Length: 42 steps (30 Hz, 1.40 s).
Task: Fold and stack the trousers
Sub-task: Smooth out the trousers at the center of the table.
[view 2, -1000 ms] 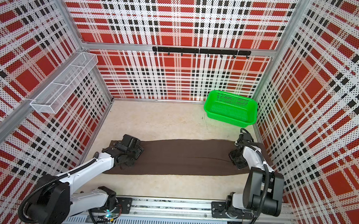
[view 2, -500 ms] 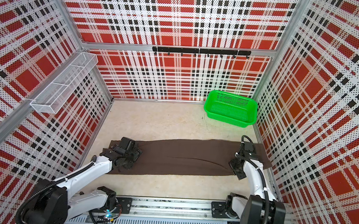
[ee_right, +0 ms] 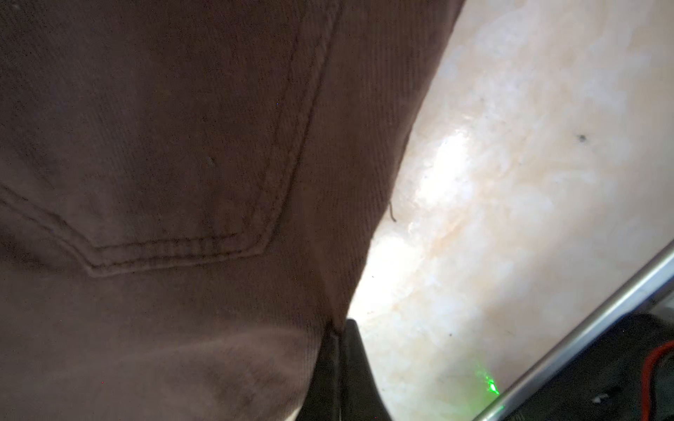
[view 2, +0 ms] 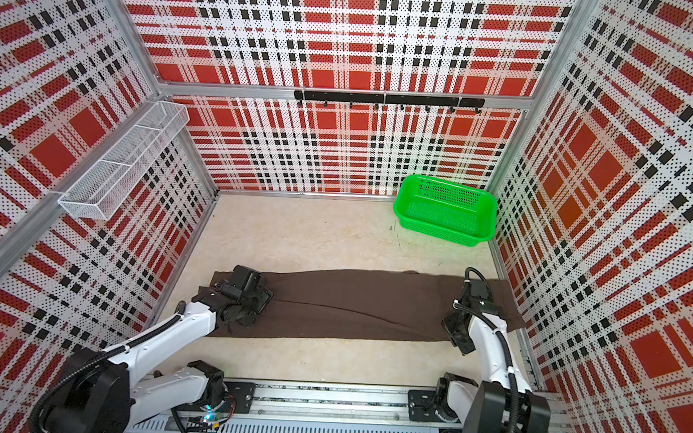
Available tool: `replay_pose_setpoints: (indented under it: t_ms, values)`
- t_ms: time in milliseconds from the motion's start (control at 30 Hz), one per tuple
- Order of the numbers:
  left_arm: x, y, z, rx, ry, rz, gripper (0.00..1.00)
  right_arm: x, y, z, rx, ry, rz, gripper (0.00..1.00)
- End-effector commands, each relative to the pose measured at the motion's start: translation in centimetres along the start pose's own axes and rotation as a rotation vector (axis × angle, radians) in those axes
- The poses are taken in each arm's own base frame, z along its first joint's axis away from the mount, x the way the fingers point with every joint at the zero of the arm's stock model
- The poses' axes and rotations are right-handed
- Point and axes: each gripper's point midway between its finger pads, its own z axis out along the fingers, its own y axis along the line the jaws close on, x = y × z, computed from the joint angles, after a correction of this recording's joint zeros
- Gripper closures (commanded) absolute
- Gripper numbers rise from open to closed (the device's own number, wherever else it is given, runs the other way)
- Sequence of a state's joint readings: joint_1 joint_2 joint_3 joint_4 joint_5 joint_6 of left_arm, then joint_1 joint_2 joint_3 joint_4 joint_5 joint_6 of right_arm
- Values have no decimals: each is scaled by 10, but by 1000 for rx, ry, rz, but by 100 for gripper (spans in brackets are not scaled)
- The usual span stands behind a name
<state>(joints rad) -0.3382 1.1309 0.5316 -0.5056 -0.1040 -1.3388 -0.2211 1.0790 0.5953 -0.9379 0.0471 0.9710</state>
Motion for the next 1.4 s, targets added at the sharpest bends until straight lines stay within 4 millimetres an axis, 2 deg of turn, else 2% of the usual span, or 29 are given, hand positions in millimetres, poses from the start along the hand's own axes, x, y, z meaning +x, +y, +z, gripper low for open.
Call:
replay_pose_setpoints:
  t_ms: [0,100,400,500,667,800,867,1033,1067,1133,1167,1367]
  values:
    - [-4,8,3,-29,-2,-19,24,-7,-7,-1,36,-28,11,100]
    - [-11,-1,-1,-14,-19,-35,23,-8,-7,0,44,-31,2,100]
    - [-29,-9,-14,-50,-52,-53,20,-20,-20,12,92,-86,17,100]
    - [-26,-12,-10,-67,-30,-37,21,-21,-20,16,95,-82,17,100]
    - [-11,-3,2,-120,27,16,27,-21,-18,18,80,-82,14,100]
    - [1,13,3,-138,52,26,37,-20,-18,19,70,-85,14,100]
    - [2,19,1,-131,54,20,46,-19,-18,19,68,-84,12,100]
    - [-4,25,-6,-99,29,-2,77,-22,-14,17,54,-89,15,100]
    - [-6,25,-7,-91,23,-5,86,-22,-13,16,48,-87,15,100]
    - [-20,15,-11,-58,-6,-22,99,-25,-7,13,29,-89,17,100]
    - [-30,8,-15,-38,-32,-31,100,-26,-5,12,20,-90,17,100]
    - [-98,-83,-53,107,-193,19,100,-35,20,-5,-72,-91,31,100]
